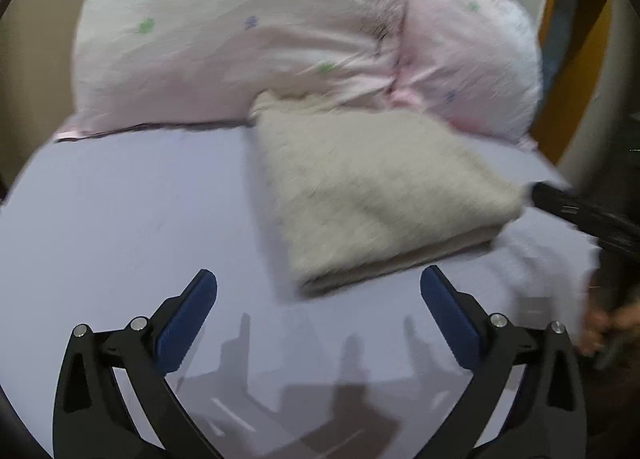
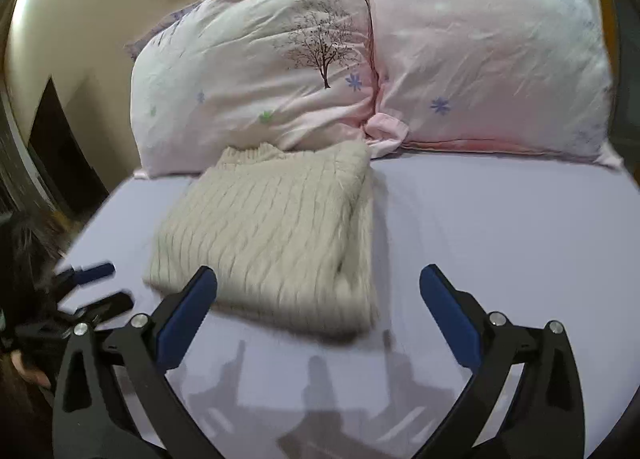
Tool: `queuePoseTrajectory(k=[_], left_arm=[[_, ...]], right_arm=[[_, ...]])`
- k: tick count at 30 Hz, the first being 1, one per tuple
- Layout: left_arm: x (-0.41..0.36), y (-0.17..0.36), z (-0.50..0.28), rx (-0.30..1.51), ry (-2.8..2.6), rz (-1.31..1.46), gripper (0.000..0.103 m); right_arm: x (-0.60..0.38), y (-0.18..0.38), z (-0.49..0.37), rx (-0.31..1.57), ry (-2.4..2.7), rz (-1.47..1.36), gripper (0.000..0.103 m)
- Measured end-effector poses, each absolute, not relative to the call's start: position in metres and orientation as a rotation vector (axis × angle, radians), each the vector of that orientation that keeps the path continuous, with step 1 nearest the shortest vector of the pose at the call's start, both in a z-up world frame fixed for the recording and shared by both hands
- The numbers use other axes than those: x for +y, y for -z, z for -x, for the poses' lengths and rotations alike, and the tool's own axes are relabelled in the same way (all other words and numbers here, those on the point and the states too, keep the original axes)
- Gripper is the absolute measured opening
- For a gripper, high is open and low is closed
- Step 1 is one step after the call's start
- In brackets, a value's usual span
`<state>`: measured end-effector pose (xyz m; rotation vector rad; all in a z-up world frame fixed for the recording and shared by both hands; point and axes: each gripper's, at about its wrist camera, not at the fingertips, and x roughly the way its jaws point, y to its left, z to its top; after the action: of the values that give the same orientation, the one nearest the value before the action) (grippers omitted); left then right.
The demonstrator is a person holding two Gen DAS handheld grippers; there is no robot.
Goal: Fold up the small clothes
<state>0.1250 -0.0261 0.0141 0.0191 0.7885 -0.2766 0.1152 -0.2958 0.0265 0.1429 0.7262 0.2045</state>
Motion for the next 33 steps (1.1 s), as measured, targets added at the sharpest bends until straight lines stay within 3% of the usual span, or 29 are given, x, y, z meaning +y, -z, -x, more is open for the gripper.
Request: queuePoseTrajectory(k=[5,11,33], left_arm=[[-0.039,0.013,-0.141,0.899,0.202,-0.093,0.102],[-0.04,0.024,-0.146,0.935,0.164,-0.114,0.102],[-0.041,0.025,-0.146,0.93,0.165,-0.117,0.102]], right_arm=[[-0.274,0.005,-0.099,0.842,-0.012,0.056,0.101],[-0.262,0.036,-0.123,0.994,-0.016,-0.029,0.101],[-0.258,0.037,-0.12,0.989,0.002,-0.024,0.101]])
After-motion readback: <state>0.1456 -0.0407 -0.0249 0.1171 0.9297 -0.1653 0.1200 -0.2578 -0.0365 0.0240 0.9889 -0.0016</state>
